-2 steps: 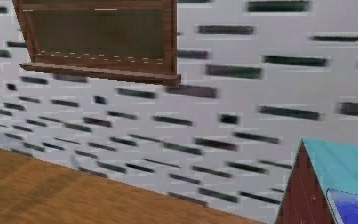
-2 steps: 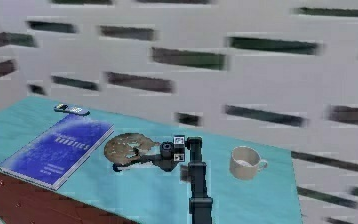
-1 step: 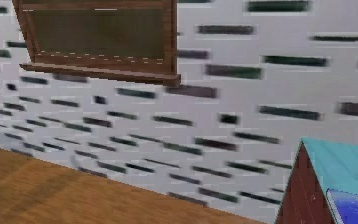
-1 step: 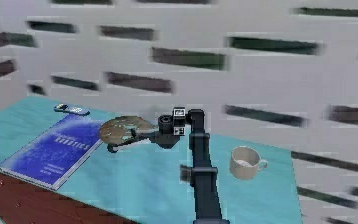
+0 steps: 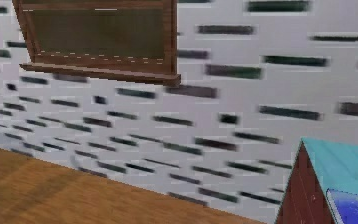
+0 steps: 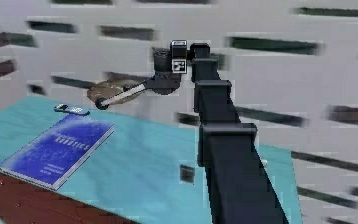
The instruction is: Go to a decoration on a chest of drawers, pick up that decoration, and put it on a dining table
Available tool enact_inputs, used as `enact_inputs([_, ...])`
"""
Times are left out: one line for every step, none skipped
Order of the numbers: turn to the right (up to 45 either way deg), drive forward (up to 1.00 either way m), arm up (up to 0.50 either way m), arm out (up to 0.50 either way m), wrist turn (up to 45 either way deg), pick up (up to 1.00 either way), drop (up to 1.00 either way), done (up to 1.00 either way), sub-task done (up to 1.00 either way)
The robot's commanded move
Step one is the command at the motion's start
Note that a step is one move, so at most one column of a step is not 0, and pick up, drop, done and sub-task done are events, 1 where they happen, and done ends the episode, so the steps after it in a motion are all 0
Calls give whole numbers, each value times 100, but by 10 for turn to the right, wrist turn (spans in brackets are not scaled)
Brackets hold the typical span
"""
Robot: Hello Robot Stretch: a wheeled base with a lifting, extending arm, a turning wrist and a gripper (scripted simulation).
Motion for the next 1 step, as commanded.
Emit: enact_inputs([0, 0, 0, 0, -450, 0, 0, 0, 0])
